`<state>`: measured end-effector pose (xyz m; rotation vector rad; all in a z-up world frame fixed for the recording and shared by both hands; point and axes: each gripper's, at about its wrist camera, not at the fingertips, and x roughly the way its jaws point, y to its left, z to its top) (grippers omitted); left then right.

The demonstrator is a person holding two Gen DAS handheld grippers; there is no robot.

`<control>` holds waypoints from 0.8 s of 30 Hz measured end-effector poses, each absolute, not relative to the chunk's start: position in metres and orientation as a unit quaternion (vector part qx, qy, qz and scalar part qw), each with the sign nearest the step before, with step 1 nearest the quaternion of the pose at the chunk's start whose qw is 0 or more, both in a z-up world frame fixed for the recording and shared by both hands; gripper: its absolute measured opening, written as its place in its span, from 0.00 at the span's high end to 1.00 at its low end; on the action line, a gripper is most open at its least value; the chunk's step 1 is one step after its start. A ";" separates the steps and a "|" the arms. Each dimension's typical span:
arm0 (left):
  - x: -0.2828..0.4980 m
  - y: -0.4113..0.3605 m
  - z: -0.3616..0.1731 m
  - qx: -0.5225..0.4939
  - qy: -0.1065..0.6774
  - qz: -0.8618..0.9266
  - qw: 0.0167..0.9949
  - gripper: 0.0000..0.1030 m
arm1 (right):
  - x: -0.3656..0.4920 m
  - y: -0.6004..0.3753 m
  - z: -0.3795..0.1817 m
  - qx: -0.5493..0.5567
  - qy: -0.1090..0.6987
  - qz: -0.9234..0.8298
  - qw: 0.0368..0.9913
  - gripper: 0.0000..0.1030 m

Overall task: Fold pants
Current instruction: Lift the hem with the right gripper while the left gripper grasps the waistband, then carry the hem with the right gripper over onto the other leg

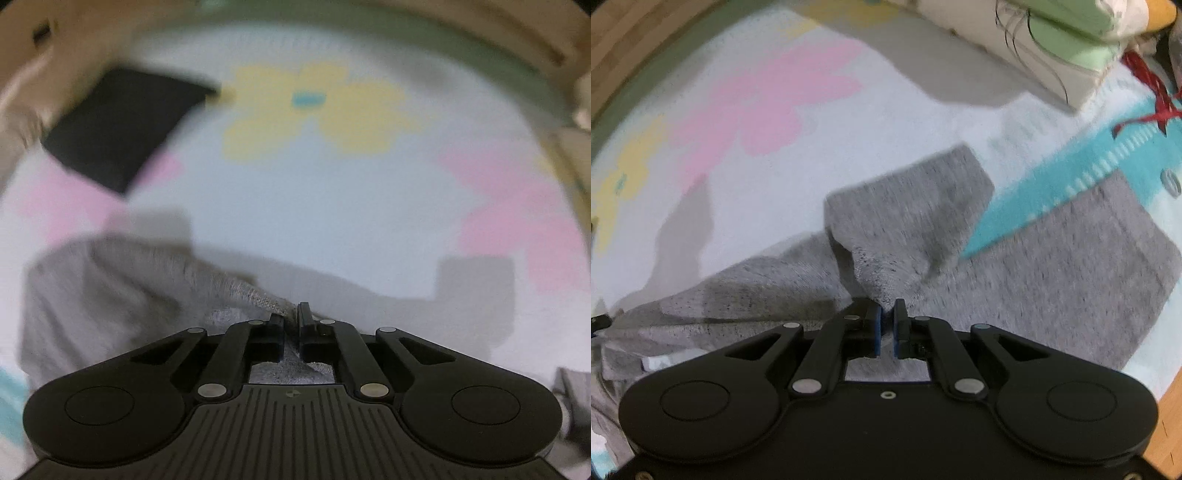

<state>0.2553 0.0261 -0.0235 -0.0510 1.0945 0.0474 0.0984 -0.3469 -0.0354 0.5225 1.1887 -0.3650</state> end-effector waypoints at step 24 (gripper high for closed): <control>0.008 0.058 -0.104 -0.043 0.564 -0.025 0.824 0.93 | -0.023 -0.394 -0.064 0.271 0.587 -0.149 0.748 0.63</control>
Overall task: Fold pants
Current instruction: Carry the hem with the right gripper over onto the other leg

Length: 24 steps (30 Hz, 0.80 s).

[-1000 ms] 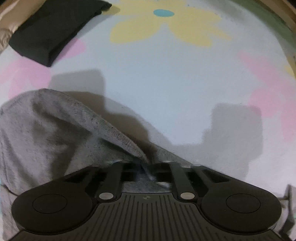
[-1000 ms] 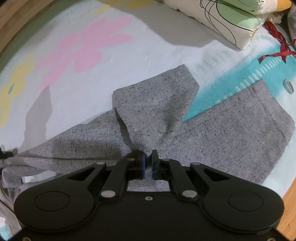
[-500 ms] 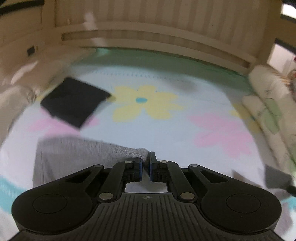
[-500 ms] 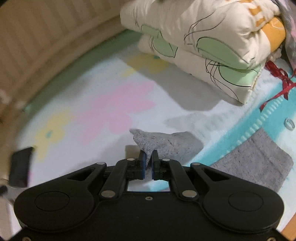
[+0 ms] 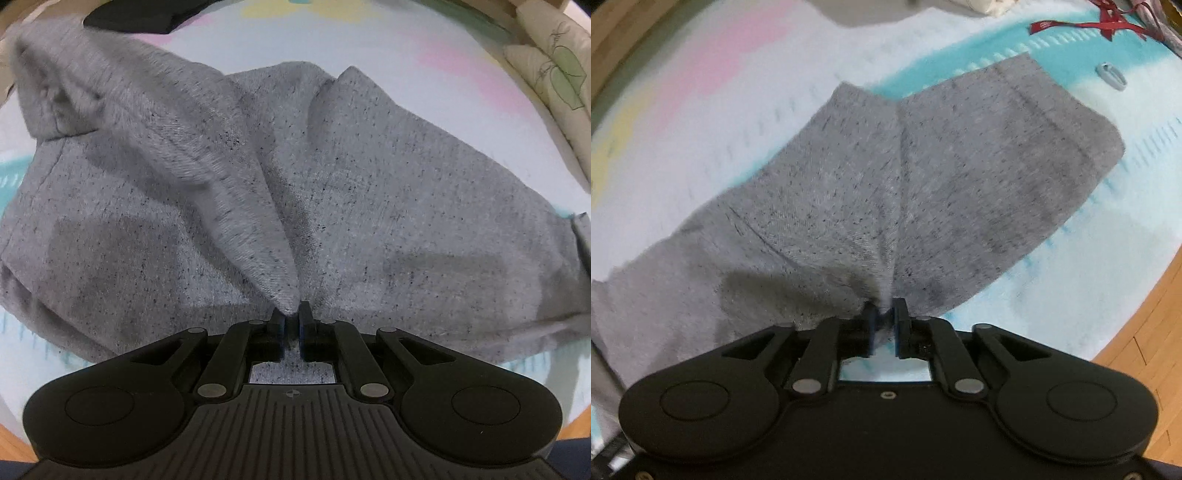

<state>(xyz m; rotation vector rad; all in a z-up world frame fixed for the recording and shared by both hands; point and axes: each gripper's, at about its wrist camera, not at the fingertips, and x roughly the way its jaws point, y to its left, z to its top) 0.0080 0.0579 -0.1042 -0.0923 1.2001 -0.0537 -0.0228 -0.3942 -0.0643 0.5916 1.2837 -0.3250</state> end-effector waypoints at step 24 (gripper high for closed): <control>-0.001 0.054 -0.102 -0.043 0.554 -0.020 0.831 0.94 | 0.042 -0.305 -0.039 0.036 0.525 -0.115 0.843 0.49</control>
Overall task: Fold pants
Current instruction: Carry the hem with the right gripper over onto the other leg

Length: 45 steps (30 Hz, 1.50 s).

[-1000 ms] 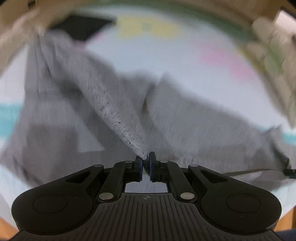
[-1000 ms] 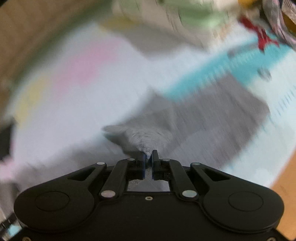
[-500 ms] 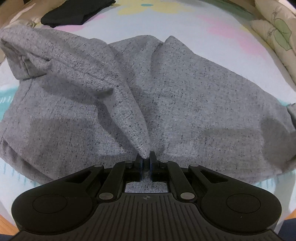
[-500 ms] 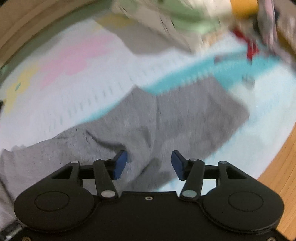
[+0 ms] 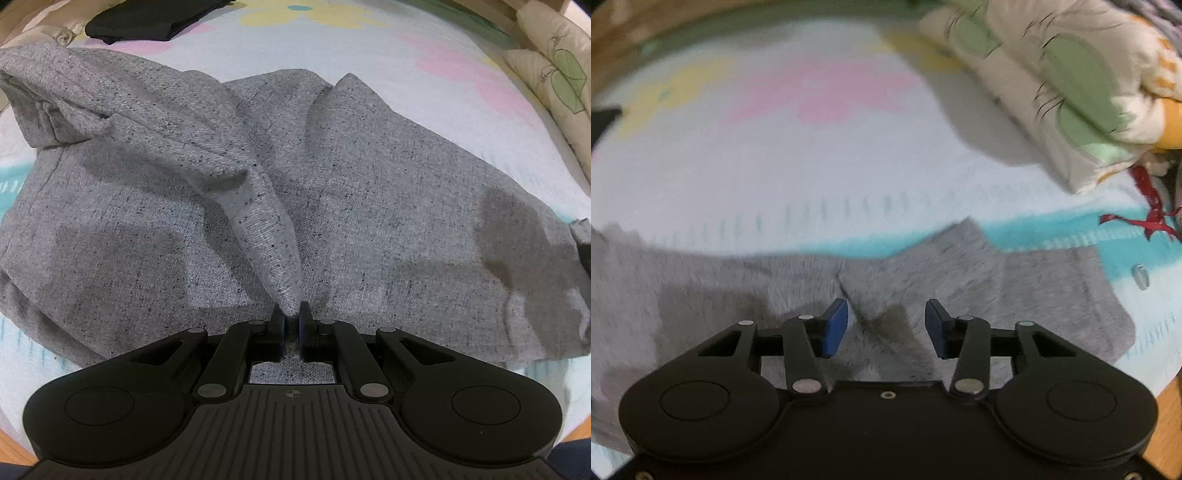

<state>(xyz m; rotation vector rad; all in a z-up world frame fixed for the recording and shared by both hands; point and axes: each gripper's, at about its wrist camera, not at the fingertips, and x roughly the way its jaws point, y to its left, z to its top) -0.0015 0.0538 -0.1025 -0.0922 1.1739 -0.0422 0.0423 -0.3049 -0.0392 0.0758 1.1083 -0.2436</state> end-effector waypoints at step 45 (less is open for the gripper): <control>-0.026 0.014 -0.084 -0.020 0.530 -0.078 0.844 0.92 | -0.068 -0.507 -0.039 0.281 0.524 -0.282 0.753 0.86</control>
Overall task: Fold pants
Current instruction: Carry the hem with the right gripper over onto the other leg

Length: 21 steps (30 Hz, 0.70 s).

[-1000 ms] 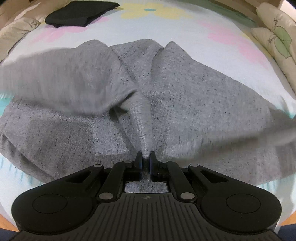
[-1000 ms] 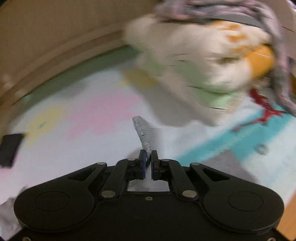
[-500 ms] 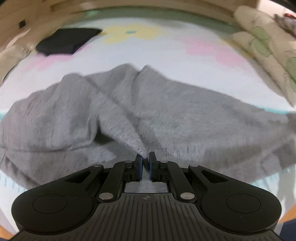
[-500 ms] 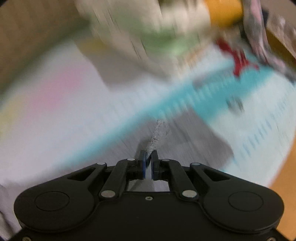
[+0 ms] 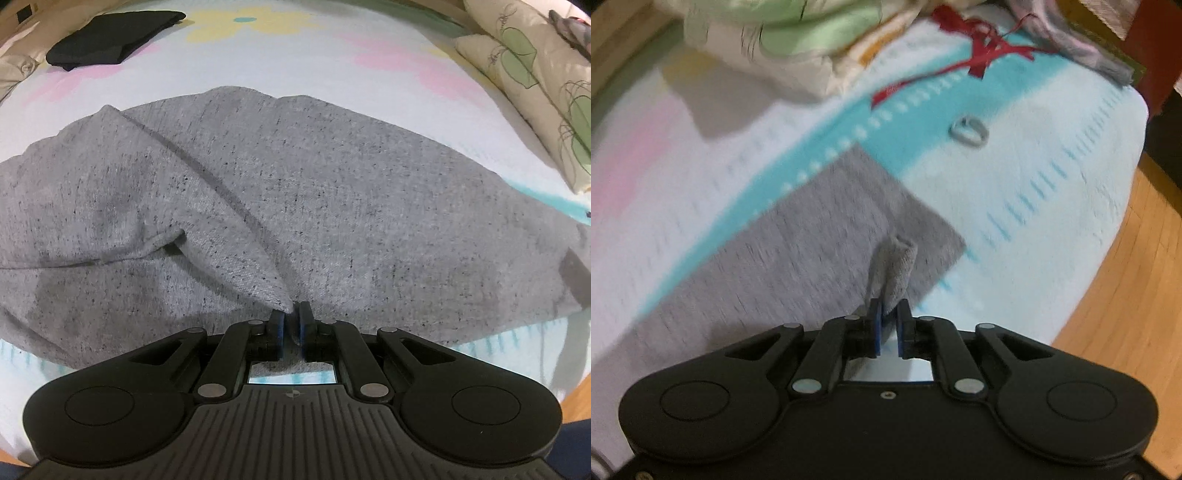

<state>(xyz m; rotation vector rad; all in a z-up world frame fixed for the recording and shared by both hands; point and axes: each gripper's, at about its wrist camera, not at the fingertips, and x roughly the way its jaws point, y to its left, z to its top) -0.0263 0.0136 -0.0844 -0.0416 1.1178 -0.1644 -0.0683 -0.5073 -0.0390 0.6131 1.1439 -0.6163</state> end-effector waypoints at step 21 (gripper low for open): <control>-0.030 0.002 -0.095 0.006 0.521 -0.075 0.850 0.92 | 0.028 -0.487 -0.041 0.244 0.503 -0.208 0.803 0.45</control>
